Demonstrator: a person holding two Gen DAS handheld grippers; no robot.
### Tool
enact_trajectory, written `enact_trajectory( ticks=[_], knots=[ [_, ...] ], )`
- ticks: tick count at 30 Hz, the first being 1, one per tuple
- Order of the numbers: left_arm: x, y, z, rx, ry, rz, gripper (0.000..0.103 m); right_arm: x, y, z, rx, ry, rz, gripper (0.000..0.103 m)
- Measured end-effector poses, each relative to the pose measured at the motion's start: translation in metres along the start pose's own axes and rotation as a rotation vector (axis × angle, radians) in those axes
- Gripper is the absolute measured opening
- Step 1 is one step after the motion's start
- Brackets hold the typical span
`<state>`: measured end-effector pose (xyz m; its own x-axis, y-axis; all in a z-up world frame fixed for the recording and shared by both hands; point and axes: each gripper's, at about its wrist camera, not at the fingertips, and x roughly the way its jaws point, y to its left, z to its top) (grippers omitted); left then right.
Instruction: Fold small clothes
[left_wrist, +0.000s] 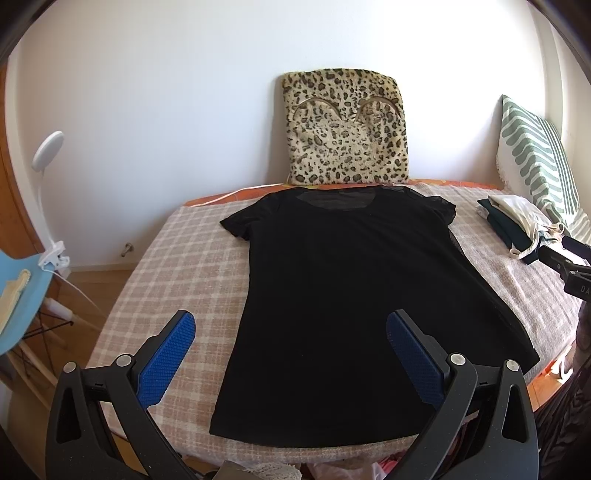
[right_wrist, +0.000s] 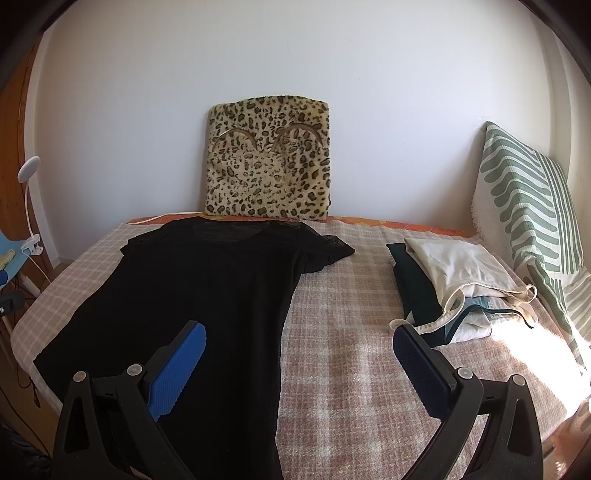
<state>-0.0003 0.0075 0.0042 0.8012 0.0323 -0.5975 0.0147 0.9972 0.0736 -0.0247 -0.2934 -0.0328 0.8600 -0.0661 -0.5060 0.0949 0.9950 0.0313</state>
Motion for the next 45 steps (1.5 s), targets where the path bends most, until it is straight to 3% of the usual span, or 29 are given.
enact_trajectory(
  ticks=[45],
  knots=[
    [0.0011,0.0001,-0.0003,-0.003,0.003,0.011,0.103,0.0011,0.0003,0.0008,-0.002,0.000,-0.001,0.103]
  ],
)
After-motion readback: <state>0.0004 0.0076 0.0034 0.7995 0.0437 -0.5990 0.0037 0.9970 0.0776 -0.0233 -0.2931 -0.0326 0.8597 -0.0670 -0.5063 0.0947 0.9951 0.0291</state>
